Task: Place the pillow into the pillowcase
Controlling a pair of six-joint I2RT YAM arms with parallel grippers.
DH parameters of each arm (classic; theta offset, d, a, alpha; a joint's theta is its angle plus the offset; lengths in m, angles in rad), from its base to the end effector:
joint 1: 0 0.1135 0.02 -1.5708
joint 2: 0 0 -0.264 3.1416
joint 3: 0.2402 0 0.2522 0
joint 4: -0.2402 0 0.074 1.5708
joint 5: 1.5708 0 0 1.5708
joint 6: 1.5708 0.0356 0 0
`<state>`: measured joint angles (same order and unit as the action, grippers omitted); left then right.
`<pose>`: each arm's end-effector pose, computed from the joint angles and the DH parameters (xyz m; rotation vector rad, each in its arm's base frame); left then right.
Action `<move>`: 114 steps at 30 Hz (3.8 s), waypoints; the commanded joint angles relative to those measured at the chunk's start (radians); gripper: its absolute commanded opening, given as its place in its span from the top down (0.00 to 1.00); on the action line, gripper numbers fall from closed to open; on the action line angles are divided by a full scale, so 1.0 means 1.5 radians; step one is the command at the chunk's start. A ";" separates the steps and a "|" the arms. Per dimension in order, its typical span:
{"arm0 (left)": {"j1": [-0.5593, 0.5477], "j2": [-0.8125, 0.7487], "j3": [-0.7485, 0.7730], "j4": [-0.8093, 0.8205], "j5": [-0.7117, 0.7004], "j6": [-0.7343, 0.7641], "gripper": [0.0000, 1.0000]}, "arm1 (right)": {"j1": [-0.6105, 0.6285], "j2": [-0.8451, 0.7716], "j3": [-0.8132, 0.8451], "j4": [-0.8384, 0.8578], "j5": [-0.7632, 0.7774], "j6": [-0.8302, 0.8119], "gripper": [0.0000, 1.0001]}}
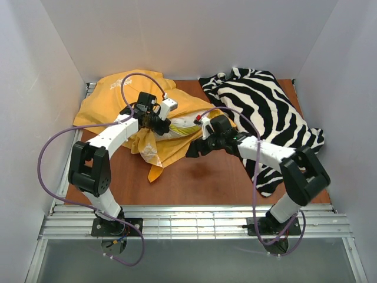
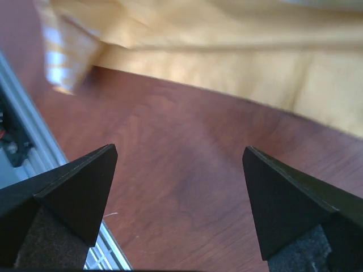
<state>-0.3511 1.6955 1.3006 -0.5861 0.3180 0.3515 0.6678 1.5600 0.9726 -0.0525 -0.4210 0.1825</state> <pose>0.3361 -0.1350 0.2470 0.9841 2.3277 -0.4046 0.2577 0.2218 0.2281 -0.7900 2.1674 0.9216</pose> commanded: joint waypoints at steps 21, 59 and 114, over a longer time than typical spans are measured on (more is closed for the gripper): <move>0.067 -0.042 0.015 0.000 -0.012 -0.133 1.00 | -0.020 0.405 0.157 0.088 0.052 0.296 0.98; 0.039 -0.375 -0.347 0.108 0.035 -0.529 1.00 | -0.081 0.030 0.240 -0.298 -0.138 -0.293 0.99; -0.056 0.014 -0.008 0.030 0.133 -0.261 1.00 | -0.064 0.153 0.166 -0.147 0.042 0.120 0.32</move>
<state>-0.4335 1.7653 1.2484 -0.5255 0.4088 0.0227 0.5346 1.7866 1.1591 -0.3302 -0.4088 0.3016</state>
